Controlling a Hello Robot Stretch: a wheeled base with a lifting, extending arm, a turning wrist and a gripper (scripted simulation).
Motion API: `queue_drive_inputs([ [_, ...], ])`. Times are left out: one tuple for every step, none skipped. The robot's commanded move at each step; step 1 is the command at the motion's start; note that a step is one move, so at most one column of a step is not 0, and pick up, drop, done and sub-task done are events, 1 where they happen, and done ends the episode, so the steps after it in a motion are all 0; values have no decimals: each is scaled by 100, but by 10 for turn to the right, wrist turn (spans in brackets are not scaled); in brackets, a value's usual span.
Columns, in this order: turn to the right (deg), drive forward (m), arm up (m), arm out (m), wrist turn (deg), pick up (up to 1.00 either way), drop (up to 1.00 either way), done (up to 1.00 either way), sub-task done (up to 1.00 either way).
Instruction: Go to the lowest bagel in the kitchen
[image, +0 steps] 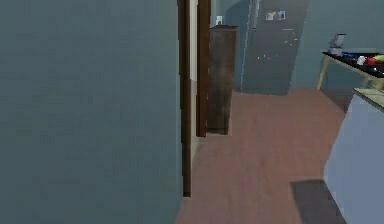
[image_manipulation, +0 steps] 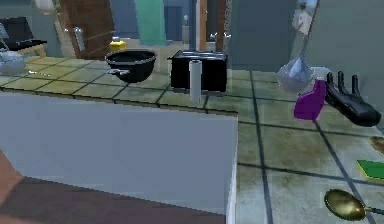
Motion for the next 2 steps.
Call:
queue_drive_inputs([
  [270,0,0,0,0,0,0,0,0],
  [0,100,0,0,0,0,0,0,0],
])
